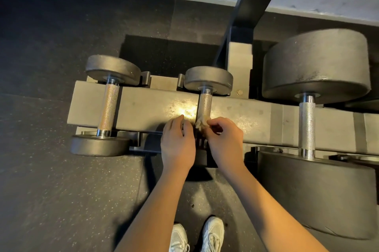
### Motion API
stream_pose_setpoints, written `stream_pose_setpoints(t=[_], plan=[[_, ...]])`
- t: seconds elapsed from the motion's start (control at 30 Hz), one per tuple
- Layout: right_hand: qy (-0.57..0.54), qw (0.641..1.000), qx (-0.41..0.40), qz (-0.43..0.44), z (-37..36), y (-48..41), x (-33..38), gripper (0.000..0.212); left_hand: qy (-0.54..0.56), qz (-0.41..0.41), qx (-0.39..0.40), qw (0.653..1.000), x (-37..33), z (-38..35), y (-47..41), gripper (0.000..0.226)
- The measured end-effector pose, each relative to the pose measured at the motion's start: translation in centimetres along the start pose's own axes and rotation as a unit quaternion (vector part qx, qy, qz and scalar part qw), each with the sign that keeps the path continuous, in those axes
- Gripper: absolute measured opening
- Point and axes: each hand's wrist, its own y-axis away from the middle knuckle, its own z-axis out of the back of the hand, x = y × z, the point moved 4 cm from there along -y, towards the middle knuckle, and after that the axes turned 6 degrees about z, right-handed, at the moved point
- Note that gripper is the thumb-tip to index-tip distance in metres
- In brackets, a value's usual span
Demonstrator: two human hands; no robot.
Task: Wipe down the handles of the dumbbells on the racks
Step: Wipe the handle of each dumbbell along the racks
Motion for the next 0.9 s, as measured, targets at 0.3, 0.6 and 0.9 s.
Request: stream_pose_setpoints(t=[0.3, 0.6, 0.9], plan=[[-0.034, 0.998, -0.018, -0.041, -0.1, -4.3, 0.4, 0.005, -0.053, -0.001, -0.007, 0.999, -0.2, 0.1, -0.1, 0.044], [-0.031, 0.999, 0.008, -0.044, -0.2, -2.8, 0.3, 0.004, -0.437, -0.146, 0.024, 0.887, 0.5, 2.6, -4.1, 0.051], [0.003, 0.997, -0.066, -0.027, -0.9, -4.4, 1.1, 0.009, -0.450, -0.145, 0.056, 0.879, 1.1, 3.0, -4.2, 0.050]])
